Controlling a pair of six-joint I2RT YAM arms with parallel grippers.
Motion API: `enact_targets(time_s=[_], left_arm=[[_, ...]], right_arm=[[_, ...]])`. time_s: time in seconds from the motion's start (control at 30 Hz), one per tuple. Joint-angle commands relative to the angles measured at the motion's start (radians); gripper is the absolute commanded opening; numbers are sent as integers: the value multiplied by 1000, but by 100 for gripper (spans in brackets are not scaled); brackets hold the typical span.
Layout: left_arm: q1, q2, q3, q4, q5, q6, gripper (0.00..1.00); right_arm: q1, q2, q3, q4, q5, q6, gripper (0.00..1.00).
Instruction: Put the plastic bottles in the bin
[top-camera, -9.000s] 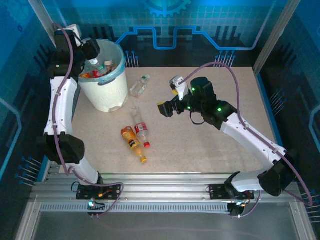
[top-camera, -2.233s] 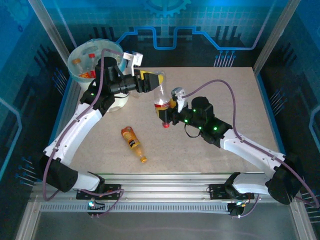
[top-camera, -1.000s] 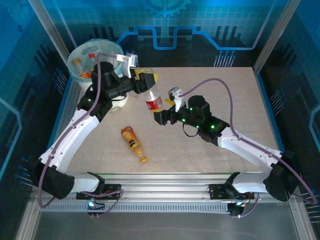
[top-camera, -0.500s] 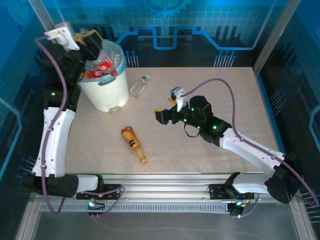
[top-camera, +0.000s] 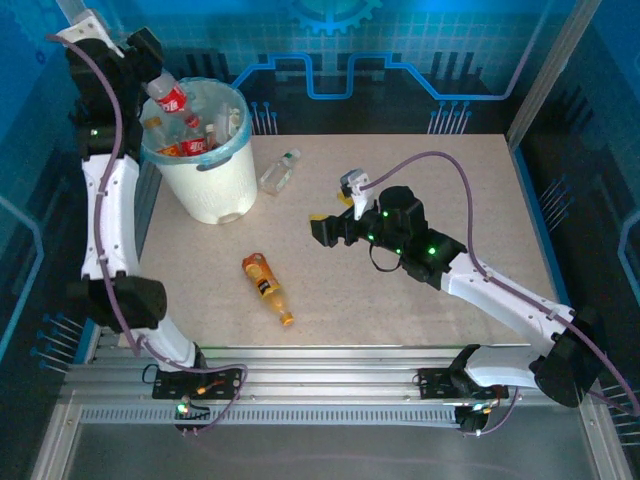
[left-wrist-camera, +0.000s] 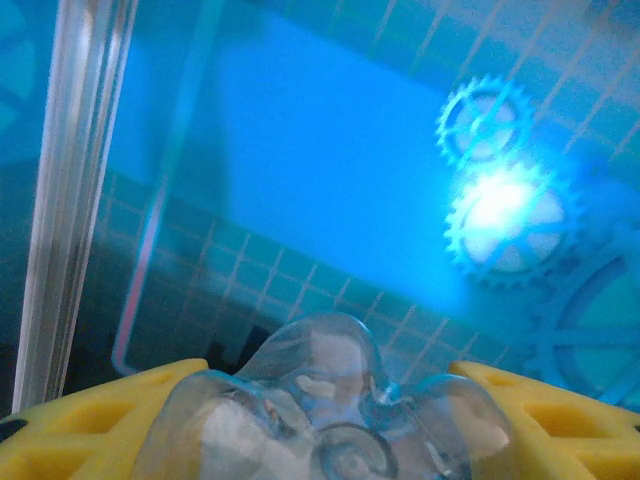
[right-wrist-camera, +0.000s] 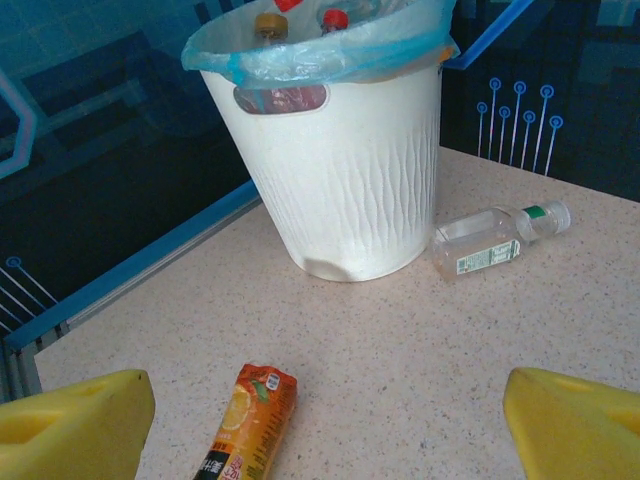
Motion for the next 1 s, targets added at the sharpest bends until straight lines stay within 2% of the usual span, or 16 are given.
enact_targets(time_s=[0.0,0.4,0.77,0.97], left_arm=[[5,65,79,-150,75,18,45],[5,204,83,-322,291,45,47],[6,248,75,-367,320,82,55],[5,208,96,-335,294,72,71]], right_arm=[[2,5,48,-19,-1,8,91],[5,72,99,-55,-33,20,91],[10,91,98,-66,-36,25,91],[13,90,88,-67,-35,27,91]])
